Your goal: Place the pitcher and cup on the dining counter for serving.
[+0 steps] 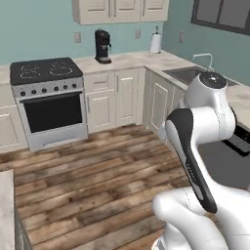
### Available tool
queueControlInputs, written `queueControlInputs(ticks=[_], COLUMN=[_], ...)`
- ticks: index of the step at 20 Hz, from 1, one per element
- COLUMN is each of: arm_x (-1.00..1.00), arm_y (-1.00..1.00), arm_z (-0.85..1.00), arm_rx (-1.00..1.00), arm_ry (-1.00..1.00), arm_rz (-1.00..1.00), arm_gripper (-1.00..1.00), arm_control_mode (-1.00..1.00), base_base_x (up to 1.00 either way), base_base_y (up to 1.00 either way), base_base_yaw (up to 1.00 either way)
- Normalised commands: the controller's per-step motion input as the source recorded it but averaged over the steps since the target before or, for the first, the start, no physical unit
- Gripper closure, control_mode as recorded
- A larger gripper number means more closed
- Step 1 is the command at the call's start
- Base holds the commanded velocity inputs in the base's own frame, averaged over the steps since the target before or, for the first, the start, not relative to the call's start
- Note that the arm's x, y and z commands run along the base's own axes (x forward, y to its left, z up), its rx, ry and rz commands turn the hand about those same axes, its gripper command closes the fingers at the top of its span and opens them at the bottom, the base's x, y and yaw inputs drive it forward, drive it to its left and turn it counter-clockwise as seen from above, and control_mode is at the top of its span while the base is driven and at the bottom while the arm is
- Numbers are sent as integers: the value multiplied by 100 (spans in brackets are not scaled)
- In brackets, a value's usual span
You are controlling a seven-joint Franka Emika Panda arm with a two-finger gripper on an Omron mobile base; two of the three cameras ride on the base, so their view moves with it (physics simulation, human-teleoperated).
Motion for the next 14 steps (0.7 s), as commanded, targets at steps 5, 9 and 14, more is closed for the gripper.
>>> queueControlInputs(ticks=[5, 9, 14], arm_x=[0, 0, 0], arm_y=[0, 0, 0], arm_z=[0, 0, 0], arm_rx=[0, 0, 0], arm_ry=[0, 0, 0], arm_rz=[0, 0, 0], arm_gripper=[-100, -100, -100], arm_control_mode=[100, 100, 100], base_base_x=[12, 45, 65], base_base_y=[-3, 0, 0], base_base_yaw=[-79, -71, -65])
